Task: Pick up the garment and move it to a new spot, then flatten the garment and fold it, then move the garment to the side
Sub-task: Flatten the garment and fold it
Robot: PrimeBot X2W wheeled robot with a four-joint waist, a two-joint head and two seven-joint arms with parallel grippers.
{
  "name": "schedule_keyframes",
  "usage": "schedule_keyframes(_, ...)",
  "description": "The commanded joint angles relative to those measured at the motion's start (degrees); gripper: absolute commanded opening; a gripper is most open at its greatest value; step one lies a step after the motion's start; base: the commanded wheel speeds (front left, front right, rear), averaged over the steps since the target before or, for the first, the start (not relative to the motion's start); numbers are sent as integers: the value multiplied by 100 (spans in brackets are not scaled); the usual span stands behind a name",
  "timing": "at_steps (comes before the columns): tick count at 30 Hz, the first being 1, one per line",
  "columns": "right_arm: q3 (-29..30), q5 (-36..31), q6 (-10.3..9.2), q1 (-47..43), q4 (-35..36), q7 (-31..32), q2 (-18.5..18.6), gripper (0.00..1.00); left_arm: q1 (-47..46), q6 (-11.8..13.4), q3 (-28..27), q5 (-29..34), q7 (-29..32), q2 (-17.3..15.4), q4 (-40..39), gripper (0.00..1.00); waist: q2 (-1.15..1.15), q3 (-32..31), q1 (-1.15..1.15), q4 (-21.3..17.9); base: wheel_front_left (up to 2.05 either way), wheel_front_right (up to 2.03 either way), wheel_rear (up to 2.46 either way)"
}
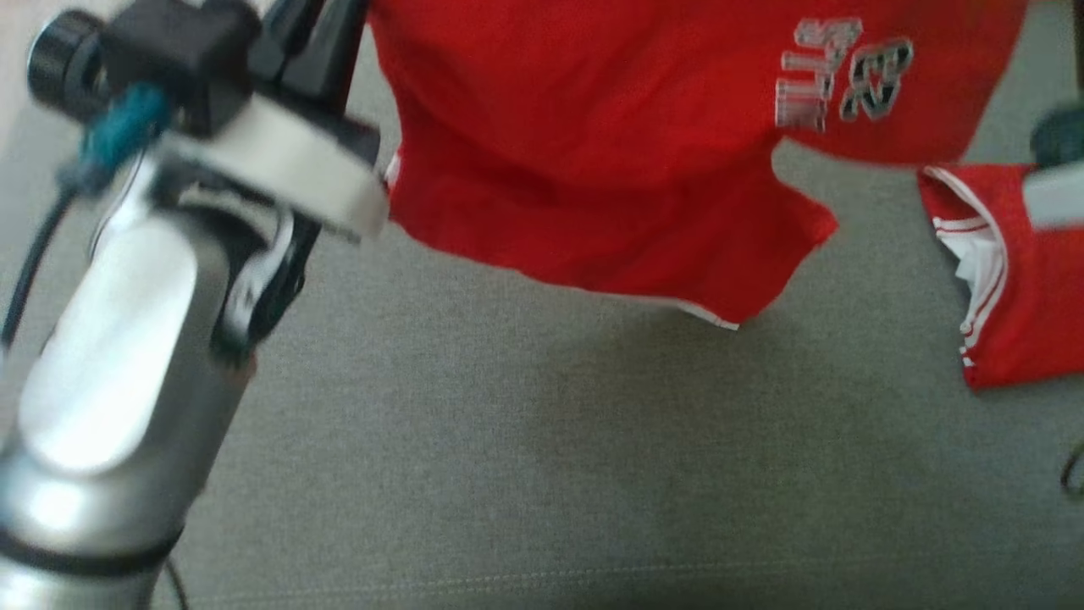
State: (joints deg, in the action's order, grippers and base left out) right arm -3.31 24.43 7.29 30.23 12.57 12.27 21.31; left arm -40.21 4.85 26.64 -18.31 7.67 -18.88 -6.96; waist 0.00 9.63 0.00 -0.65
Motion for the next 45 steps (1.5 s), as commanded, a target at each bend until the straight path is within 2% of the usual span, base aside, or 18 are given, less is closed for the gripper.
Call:
schedule_keyframes(1,-109,82,20,434,39,-28,149,0,-499,-16,-338,-23,-62,-82,23,0,0,129,0,-8,0,0,0)
schedule_keyframes(4,-451,215,20,1303,-686,-183,198,0,-1117,-61,-395,-61,-410,201,890,0,0,327,0,-12,0,0,0)
schedule_keyframes(8,-973,366,20,2484,-1833,-600,61,0,-1955,-94,-544,-99,-1144,567,2364,0,0,485,0,-36,0,0,0)
schedule_keyframes(12,-1339,480,20,3316,-3050,-1219,-262,0,-2554,-105,-735,-213,-1909,875,3784,0,0,557,0,-81,0,0,0)
schedule_keyframes(13,-1474,585,20,3553,-3650,-1482,-508,0,-2732,-88,-853,-281,-2121,1004,4375,0,0,627,0,-128,0,0,0)
schedule_keyframes(19,-1995,1015,20,3573,-5301,-1986,-1350,0,-2568,-91,-1269,-565,-2262,1329,5746,0,0,906,0,-282,0,0,0)
schedule_keyframes(24,-2495,1288,20,3240,-6314,-2329,-1679,0,-2116,-91,-1550,-663,-2265,1497,6340,0,0,1140,0,-318,0,0,0)
schedule_keyframes(30,-2910,1578,20,2894,-6638,-2573,-1768,0,-1817,-129,-1617,-509,-2266,1572,6284,0,0,1309,0,-291,0,0,0)
schedule_keyframes(34,-3120,1780,20,2452,-6493,-2681,-1649,0,-1377,-159,-1622,-288,-2266,1589,5982,0,0,1279,0,-273,0,0,0)
schedule_keyframes(38,-3178,1884,20,1783,-5968,-2720,-1359,0,-594,-222,-1654,-71,-2267,1595,5388,0,0,1108,0,-279,0,0,0)
schedule_keyframes(45,-2539,1616,20,-9,-4448,-2725,-894,0,1041,-384,-1469,273,-2267,1599,4401,0,0,701,0,-208,0,0,0)
